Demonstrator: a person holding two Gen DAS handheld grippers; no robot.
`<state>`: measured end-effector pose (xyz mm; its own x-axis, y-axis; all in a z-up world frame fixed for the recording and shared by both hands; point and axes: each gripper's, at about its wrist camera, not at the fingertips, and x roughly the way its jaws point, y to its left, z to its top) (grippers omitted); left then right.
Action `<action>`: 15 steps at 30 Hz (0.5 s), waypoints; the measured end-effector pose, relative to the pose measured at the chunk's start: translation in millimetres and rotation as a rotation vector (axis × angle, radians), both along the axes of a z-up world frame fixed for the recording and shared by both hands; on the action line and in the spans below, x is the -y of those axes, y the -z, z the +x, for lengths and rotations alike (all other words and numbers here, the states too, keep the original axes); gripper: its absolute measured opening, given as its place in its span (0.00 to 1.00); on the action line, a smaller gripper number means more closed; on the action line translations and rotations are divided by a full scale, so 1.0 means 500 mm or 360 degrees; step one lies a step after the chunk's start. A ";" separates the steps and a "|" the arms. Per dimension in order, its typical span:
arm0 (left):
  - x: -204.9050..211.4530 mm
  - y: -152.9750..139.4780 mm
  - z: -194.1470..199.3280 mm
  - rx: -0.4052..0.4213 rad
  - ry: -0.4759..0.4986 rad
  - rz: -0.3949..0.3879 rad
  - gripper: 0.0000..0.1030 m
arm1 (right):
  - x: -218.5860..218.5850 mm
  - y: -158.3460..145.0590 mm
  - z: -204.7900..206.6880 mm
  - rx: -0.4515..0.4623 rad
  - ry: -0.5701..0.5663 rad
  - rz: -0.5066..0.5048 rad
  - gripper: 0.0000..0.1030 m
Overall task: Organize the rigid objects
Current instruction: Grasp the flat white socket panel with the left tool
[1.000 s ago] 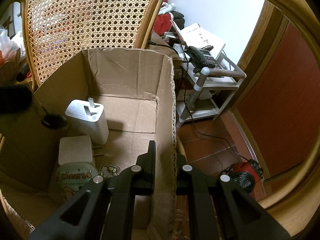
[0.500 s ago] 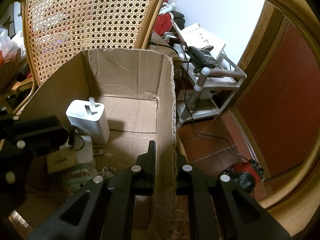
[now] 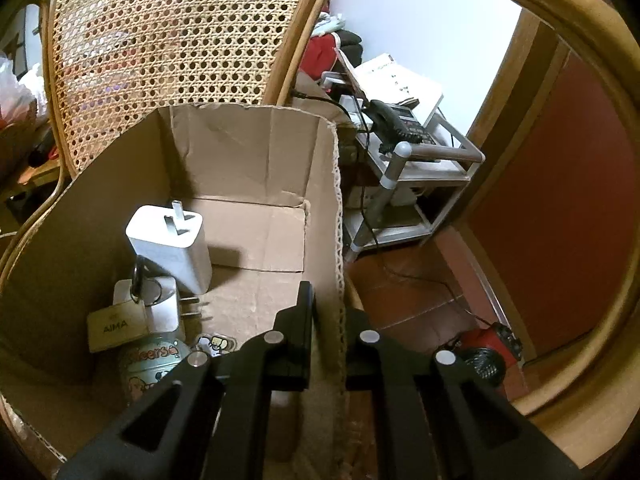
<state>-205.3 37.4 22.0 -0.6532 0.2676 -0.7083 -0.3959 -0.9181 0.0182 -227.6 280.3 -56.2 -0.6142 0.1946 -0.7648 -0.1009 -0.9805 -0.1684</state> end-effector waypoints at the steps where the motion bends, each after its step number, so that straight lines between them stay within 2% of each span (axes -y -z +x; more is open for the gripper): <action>1: 0.020 0.017 0.002 0.0051 -0.0010 -0.0017 0.88 | -0.002 0.000 0.000 0.0000 0.0006 -0.0013 0.07; 3: 0.052 0.053 0.013 0.0129 -0.0019 -0.0049 0.88 | 0.004 0.000 0.000 0.0006 -0.0016 0.0020 0.07; 6: 0.089 0.109 0.044 0.0216 -0.0011 -0.0139 0.87 | -0.004 -0.001 0.001 0.0007 -0.0006 -0.0037 0.06; 11: 0.117 0.165 0.102 0.0278 0.0055 -0.0258 0.88 | -0.006 0.000 0.000 0.0016 0.0011 -0.0071 0.06; 15: 0.142 0.202 0.109 0.0336 0.0047 -0.0333 0.88 | -0.001 -0.007 0.008 -0.0019 -0.0011 -0.0082 0.04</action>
<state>-151.0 -33.7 -78.8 -0.4795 0.1181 -0.8695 -0.4376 -0.8911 0.1202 -223.7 280.6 -52.8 -0.6244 0.1509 -0.7664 -0.0960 -0.9885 -0.1165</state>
